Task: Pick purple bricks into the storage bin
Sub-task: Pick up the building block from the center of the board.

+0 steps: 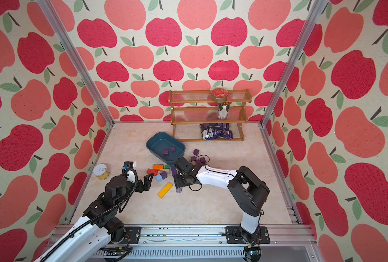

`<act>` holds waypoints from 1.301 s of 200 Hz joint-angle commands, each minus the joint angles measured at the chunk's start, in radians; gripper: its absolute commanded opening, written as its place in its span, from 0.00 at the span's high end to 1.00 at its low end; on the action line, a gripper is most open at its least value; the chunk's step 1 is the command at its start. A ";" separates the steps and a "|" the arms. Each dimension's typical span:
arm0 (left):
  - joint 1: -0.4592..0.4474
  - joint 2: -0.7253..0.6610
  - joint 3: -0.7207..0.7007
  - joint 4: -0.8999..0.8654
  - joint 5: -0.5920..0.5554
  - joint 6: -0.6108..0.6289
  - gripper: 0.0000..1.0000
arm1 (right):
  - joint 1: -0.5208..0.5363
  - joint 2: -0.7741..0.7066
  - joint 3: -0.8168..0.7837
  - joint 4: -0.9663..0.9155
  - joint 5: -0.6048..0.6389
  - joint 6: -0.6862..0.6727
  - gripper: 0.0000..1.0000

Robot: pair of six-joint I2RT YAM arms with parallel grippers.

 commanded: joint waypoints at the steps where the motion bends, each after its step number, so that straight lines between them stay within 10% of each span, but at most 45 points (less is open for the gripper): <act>1: 0.002 0.000 -0.009 -0.026 -0.016 -0.011 0.01 | 0.008 0.031 0.029 -0.048 0.019 0.019 0.36; 125: 0.001 0.006 -0.013 -0.025 -0.020 -0.017 0.01 | 0.017 0.081 0.080 -0.093 0.045 0.004 0.58; 260: 0.003 0.041 -0.005 -0.006 -0.019 -0.017 0.01 | 0.020 0.147 0.143 -0.157 0.072 -0.023 0.59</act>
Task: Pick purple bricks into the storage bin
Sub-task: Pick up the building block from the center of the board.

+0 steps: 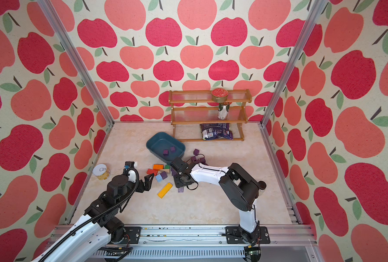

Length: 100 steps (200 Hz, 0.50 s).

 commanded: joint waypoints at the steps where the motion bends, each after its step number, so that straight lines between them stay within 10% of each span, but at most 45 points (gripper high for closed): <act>1: 0.003 0.007 -0.005 -0.007 -0.015 -0.011 0.01 | 0.012 0.029 0.030 -0.055 0.025 -0.020 0.59; 100: 0.003 0.046 0.003 0.026 -0.008 -0.005 0.01 | 0.013 0.018 0.051 -0.075 0.041 -0.038 0.70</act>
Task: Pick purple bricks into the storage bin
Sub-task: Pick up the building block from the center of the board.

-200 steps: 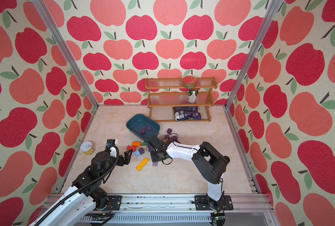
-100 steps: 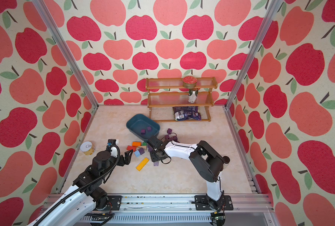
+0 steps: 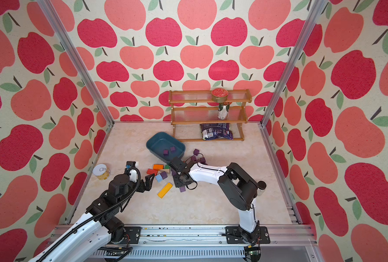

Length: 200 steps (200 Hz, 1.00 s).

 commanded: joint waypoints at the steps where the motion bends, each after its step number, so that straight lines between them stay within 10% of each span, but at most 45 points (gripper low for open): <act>1: 0.003 0.012 0.003 0.017 -0.008 -0.005 0.01 | 0.007 0.008 0.025 -0.041 0.019 -0.018 0.70; 200: 0.007 -0.041 -0.011 -0.010 -0.013 -0.008 0.01 | -0.124 -0.003 0.374 -0.145 0.041 -0.223 0.73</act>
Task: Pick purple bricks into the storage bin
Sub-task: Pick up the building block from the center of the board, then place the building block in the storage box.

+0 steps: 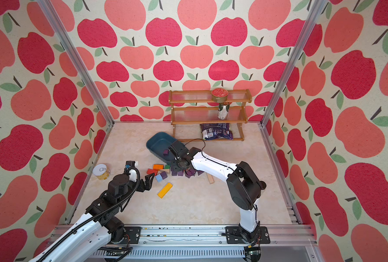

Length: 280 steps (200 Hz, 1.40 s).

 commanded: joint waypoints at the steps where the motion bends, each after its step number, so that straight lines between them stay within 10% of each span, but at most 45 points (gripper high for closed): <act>1: 0.007 -0.019 -0.011 -0.023 -0.013 -0.008 0.01 | -0.039 0.032 0.109 -0.042 -0.006 -0.067 0.73; 183: 0.045 0.046 -0.001 0.023 0.026 -0.008 0.01 | -0.188 0.492 0.631 -0.075 -0.088 -0.157 0.75; 280: 0.056 0.104 0.023 0.048 0.043 -0.004 0.01 | -0.189 0.472 0.614 -0.063 -0.085 -0.183 0.42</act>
